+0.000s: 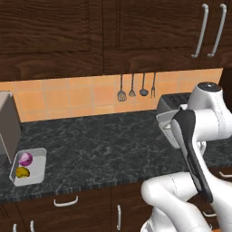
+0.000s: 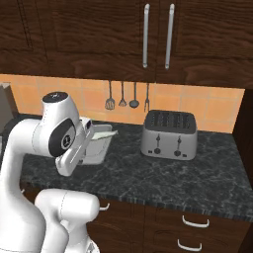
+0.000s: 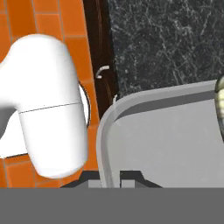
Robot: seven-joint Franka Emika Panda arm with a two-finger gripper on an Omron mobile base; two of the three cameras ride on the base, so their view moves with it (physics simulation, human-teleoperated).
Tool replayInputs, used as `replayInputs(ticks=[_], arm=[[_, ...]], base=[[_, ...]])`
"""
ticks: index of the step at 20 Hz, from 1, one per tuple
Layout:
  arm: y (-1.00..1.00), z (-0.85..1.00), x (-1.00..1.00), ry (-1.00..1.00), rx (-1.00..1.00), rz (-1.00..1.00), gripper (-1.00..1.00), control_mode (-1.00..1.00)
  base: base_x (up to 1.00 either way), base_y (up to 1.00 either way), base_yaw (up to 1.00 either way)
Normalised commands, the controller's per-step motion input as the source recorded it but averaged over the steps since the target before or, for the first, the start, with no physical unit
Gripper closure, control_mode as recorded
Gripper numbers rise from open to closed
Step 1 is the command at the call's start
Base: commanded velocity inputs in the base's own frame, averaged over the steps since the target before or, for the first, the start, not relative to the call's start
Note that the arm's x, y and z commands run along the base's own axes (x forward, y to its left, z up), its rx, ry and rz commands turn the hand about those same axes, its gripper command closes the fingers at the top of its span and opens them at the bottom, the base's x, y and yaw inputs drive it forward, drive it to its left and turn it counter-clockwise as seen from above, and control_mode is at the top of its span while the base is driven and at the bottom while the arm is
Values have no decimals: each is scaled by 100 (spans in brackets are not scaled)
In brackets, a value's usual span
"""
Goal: Take the meat container that has the fish and place it on the second highest rack of the freezer. Then take the vegetable container that has the onion and lemon and place it on the highest rack of the freezer.
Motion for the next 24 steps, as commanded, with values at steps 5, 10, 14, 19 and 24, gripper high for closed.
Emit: replayInputs(ticks=[5, 10, 14, 19, 24], arm=[[5, 57, -42, 0, 0, 0, 100, -100], [0, 42, -21, 0, 0, 0, 100, -100], [0, -9, -33, -3, 6, 0, 100, -100], [8, 0, -33, -16, 1, 0, 100, -100], [23, 0, -4, -13, 0, 0, 100, -100]], base=[[0, 0, 0], [0, 0, 0], [0, 0, 0], [0, 0, 0], [0, 0, 0]])
